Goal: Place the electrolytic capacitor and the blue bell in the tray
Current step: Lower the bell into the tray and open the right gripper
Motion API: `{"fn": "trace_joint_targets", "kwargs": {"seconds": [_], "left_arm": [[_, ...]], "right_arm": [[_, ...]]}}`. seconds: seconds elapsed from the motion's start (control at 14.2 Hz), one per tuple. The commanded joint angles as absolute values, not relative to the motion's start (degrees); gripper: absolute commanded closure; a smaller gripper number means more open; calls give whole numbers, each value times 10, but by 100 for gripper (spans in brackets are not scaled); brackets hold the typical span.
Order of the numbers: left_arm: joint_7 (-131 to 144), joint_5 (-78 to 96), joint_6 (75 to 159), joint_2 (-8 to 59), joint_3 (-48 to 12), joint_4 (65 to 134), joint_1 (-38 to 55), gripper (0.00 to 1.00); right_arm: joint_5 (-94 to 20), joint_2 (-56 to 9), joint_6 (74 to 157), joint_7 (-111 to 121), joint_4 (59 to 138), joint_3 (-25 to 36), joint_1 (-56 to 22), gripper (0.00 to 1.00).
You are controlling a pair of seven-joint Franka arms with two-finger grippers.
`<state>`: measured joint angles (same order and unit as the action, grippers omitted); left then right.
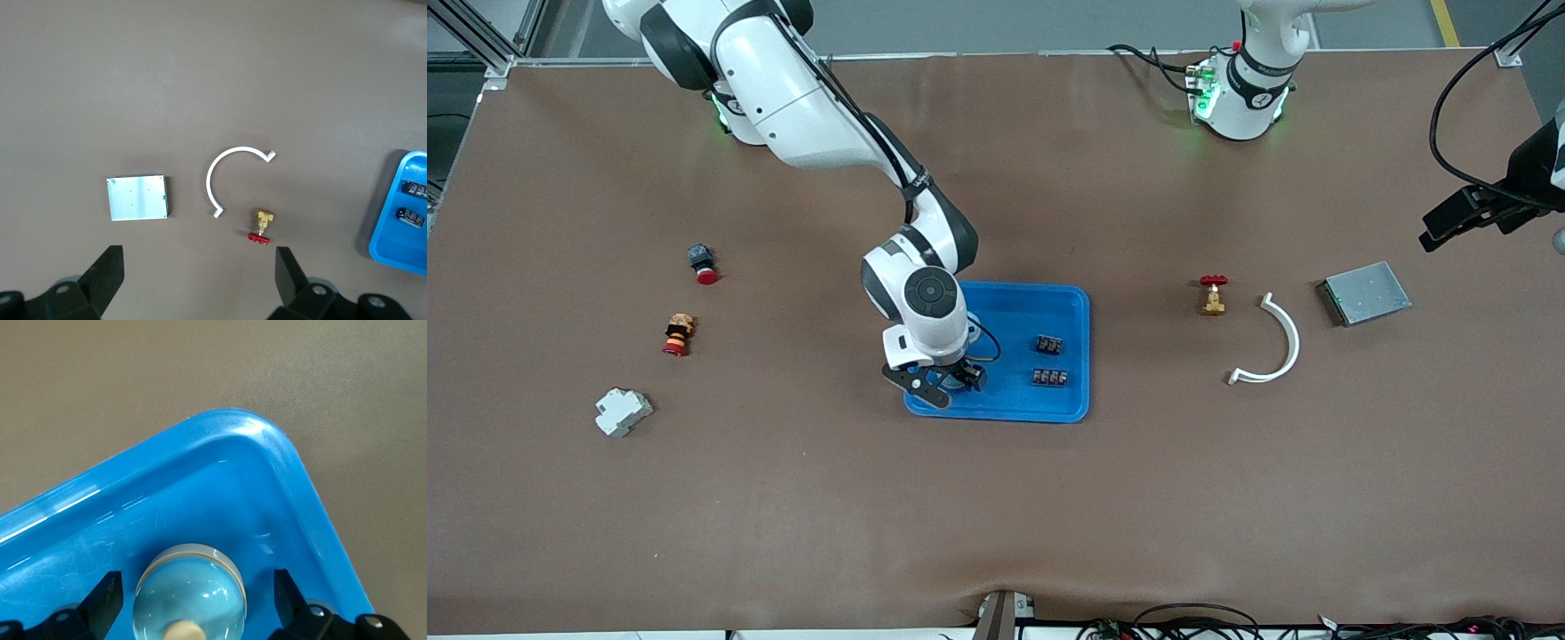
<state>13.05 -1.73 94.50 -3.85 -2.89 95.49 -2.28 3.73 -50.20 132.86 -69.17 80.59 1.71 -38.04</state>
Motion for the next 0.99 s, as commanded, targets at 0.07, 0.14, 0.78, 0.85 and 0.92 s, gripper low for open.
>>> {"fn": "trace_joint_targets", "kwargs": {"seconds": [0.07,0.14,0.78,0.85,0.92], "left_arm": [[118,-12,945,-44,-31,962,-26,0],[117,-12,941,-44,-31,961,-28,0],[115,-12,941,-48,-30,959,-29,0],[115,-12,941,-50,-29,959,-30,0],[115,-12,940,-52,-29,958,-31,0]], "right_arm": [[54,-508,1319,-703,787,19,-386,0],[54,-507,1318,-701,784,19,-386,0],[45,-488,1157,-596,706,11,-353,0],[43,-481,1136,-564,701,10,-343,0],[37,-469,1122,-538,701,10,-331,0]]}}
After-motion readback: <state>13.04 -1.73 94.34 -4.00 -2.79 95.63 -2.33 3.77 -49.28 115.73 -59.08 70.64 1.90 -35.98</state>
